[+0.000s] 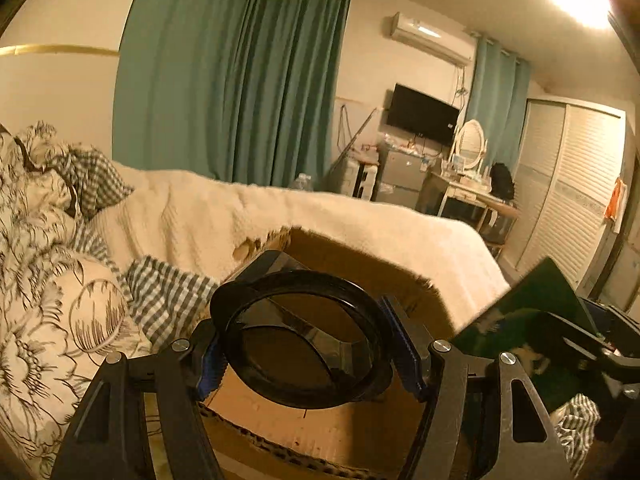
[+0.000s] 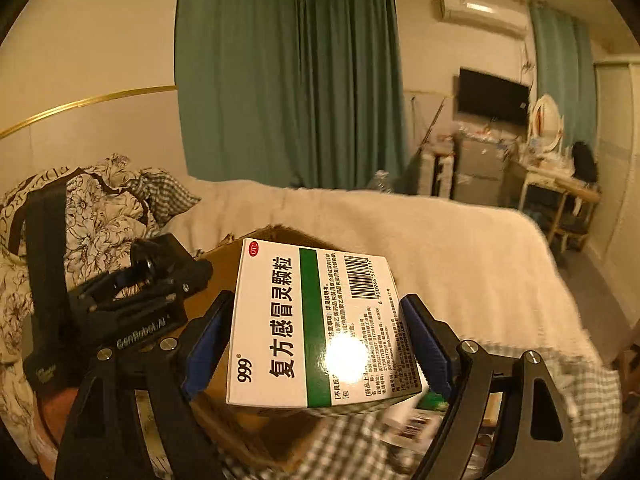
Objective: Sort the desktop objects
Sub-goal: 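Carry the white medicine box in the right gripper into the cardboard box, then grasp the white tape roll with the left gripper from the pile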
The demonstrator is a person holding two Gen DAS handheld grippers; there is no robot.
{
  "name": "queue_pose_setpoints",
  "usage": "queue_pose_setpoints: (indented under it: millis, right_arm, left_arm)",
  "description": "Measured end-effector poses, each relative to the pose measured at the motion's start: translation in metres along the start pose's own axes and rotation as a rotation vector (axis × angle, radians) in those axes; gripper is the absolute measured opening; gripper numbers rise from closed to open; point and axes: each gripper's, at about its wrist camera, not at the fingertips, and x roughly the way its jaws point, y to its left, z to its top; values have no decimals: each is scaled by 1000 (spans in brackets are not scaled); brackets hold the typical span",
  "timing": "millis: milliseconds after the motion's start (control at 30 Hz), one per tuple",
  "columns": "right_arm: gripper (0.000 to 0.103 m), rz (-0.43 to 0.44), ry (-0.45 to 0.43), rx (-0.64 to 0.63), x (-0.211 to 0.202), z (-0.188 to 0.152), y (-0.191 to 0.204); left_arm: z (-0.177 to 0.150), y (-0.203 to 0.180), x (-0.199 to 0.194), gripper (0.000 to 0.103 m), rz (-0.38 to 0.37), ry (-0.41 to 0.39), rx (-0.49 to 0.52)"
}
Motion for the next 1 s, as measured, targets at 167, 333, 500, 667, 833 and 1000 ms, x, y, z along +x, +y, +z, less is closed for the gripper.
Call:
queue_pose_setpoints:
  millis: [167, 333, 500, 667, 833, 1000]
  right_arm:
    - [85, 5, 23, -5, 23, -8, 3]
    - [98, -26, -8, 24, -3, -12, -6]
    - [98, -96, -29, 35, -48, -8, -22]
    - [98, -239, 24, 17, -108, -30, -61]
    - [98, -352, 91, 24, -159, -62, -108]
    - [98, -389, 129, 39, -179, -105, -144]
  left_arm:
    - [-5, -1, 15, 73, 0, 20, 27]
    - [-5, -10, 4, 103, 12, -22, 53]
    - [-7, -29, -19, 103, -37, -25, 70]
    - [-27, -81, -50, 103, -178, -2, 144]
    - [-75, -150, -78, 103, -327, 47, 283]
    - [-133, -204, -72, 103, -418, 130, 366]
